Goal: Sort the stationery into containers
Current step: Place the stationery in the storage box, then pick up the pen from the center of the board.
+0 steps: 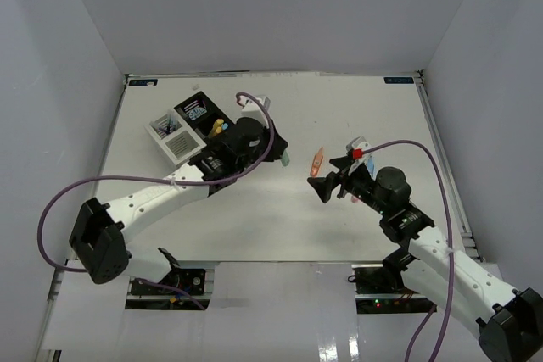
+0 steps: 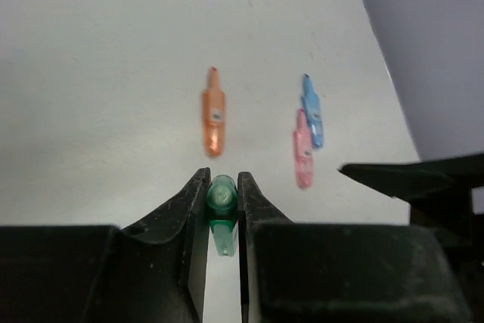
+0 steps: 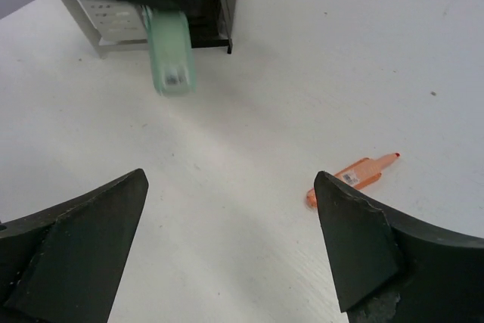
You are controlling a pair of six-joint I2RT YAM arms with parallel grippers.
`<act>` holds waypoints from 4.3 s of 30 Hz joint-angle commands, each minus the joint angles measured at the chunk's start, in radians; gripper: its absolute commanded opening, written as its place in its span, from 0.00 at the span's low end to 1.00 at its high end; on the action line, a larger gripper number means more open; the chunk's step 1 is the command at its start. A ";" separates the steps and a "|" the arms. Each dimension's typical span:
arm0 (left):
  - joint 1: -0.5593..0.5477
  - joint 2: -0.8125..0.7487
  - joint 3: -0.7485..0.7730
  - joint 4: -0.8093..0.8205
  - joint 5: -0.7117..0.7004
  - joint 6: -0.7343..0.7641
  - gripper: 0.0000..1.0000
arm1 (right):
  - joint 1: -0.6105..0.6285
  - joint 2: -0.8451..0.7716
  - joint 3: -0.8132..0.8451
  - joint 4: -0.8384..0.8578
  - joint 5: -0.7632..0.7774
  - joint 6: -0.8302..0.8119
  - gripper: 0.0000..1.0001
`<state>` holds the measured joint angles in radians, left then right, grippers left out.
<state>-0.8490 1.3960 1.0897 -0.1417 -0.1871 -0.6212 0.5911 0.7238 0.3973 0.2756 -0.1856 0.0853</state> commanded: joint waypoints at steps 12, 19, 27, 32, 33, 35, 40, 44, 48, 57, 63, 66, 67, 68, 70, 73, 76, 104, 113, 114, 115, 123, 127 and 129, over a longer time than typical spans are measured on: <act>0.528 -0.273 -0.042 -0.200 -0.233 0.305 0.00 | 0.001 -0.139 -0.100 -0.039 0.334 0.114 0.90; 0.636 -0.195 -0.074 -0.162 -0.169 0.337 0.00 | -0.001 -0.248 -0.184 0.028 0.337 0.123 0.90; 0.676 -0.149 -0.134 -0.115 -0.155 0.350 0.14 | -0.001 -0.255 -0.192 -0.013 0.463 0.125 0.94; 0.682 -0.149 -0.123 -0.124 -0.123 0.353 0.45 | 0.000 -0.150 -0.140 -0.101 0.547 0.162 0.98; 0.683 -0.158 -0.122 -0.122 -0.118 0.351 0.55 | -0.001 -0.133 -0.118 -0.142 0.564 0.171 0.99; 0.682 -0.189 -0.125 -0.122 -0.109 0.351 0.79 | -0.002 -0.084 -0.100 -0.174 0.586 0.194 1.00; 0.683 -0.261 -0.137 -0.124 -0.055 0.356 0.98 | -0.011 0.026 -0.039 -0.269 0.633 0.247 0.95; 0.682 -0.319 -0.148 -0.121 0.001 0.351 0.98 | -0.036 0.100 0.006 -0.331 0.647 0.266 0.94; 0.683 -0.356 -0.152 -0.121 0.060 0.345 0.98 | -0.074 0.166 0.035 -0.358 0.615 0.315 0.91; 0.682 -0.390 -0.159 -0.116 0.118 0.331 0.98 | -0.132 0.319 0.049 -0.380 0.614 0.378 0.89; 0.683 -0.385 -0.157 -0.116 0.140 0.330 0.98 | -0.134 0.434 0.067 -0.374 0.603 0.406 0.86; 0.683 -0.387 -0.159 -0.116 0.146 0.325 0.98 | -0.134 0.465 0.058 -0.349 0.583 0.413 0.81; 0.682 -0.387 -0.159 -0.114 0.149 0.324 0.98 | -0.134 0.474 0.054 -0.342 0.583 0.415 0.80; 0.683 -0.385 -0.159 -0.114 0.150 0.324 0.98 | -0.132 0.477 0.052 -0.340 0.584 0.418 0.79; 0.682 -0.384 -0.159 -0.114 0.156 0.324 0.98 | -0.132 0.488 0.054 -0.337 0.592 0.419 0.77; 0.683 -0.384 -0.159 -0.114 0.164 0.324 0.98 | -0.134 0.494 0.052 -0.338 0.603 0.421 0.72; 0.683 -0.385 -0.160 -0.113 0.166 0.324 0.98 | -0.134 0.496 0.051 -0.337 0.598 0.418 0.61; 0.682 -0.347 -0.201 0.002 0.660 0.223 0.98 | -0.113 0.192 0.064 -0.251 0.157 0.119 0.21; 0.608 -0.292 -0.316 0.180 0.864 -0.061 0.98 | -0.067 0.189 0.215 -0.309 -0.179 0.016 0.25; 0.582 -0.295 -0.321 0.195 0.844 -0.074 0.98 | -0.059 0.192 0.233 -0.311 -0.187 0.010 0.25; 0.526 -0.296 -0.323 0.201 0.818 -0.095 0.98 | -0.047 0.195 0.241 -0.311 -0.190 0.005 0.26; 0.347 -0.246 -0.333 0.319 0.615 -0.195 0.98 | 0.067 0.253 0.299 -0.291 -0.172 -0.012 0.25; 0.286 -0.212 -0.330 0.343 0.565 -0.216 0.98 | 0.104 0.278 0.314 -0.288 -0.158 -0.015 0.25; 0.268 -0.198 -0.326 0.341 0.545 -0.216 0.98 | 0.119 0.285 0.319 -0.288 -0.147 -0.018 0.25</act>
<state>-0.5545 1.1904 0.7601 0.1638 0.4206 -0.8101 0.6926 1.0054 0.6659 -0.0463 -0.3382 0.0860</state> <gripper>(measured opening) 0.979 0.327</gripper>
